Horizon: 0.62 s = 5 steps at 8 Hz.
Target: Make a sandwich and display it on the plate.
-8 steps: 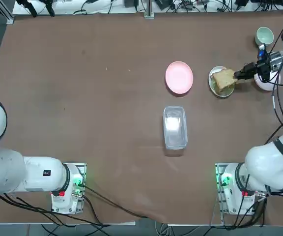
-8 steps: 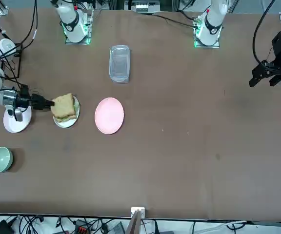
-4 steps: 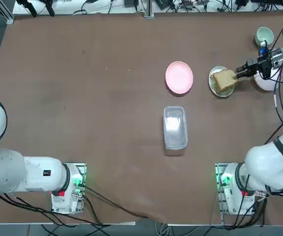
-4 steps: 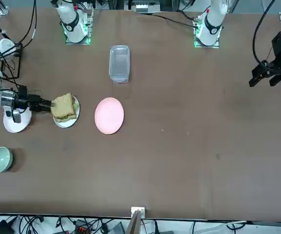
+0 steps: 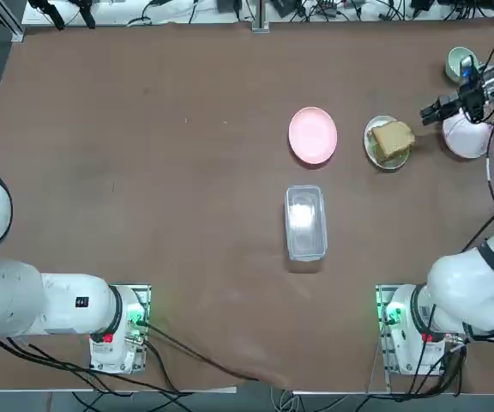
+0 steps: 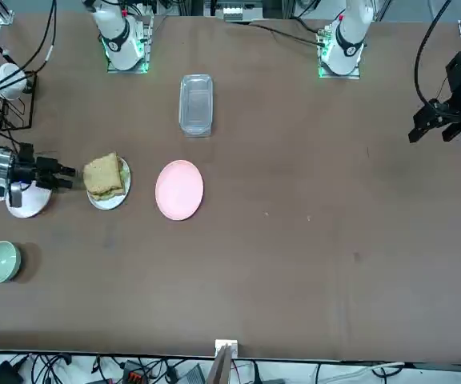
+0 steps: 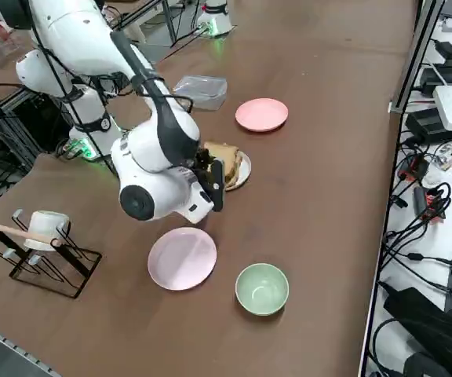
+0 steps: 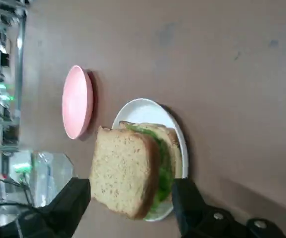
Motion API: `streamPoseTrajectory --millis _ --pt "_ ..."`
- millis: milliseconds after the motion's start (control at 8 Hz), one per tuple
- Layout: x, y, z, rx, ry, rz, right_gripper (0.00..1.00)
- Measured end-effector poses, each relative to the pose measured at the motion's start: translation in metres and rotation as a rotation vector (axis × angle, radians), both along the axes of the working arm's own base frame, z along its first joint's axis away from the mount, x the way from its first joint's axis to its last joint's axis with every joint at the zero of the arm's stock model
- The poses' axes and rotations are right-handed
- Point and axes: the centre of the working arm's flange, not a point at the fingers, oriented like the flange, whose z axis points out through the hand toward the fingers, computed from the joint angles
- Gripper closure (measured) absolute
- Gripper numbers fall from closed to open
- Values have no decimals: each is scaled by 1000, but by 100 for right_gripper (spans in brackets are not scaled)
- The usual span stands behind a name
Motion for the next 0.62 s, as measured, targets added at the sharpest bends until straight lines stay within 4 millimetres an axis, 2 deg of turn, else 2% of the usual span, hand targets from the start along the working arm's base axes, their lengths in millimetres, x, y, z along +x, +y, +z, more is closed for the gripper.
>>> streamPoseTrajectory --millis 250,625 --pt "25 7 59 -116 -55 81 0" --pt "52 38 163 -273 -89 79 0"
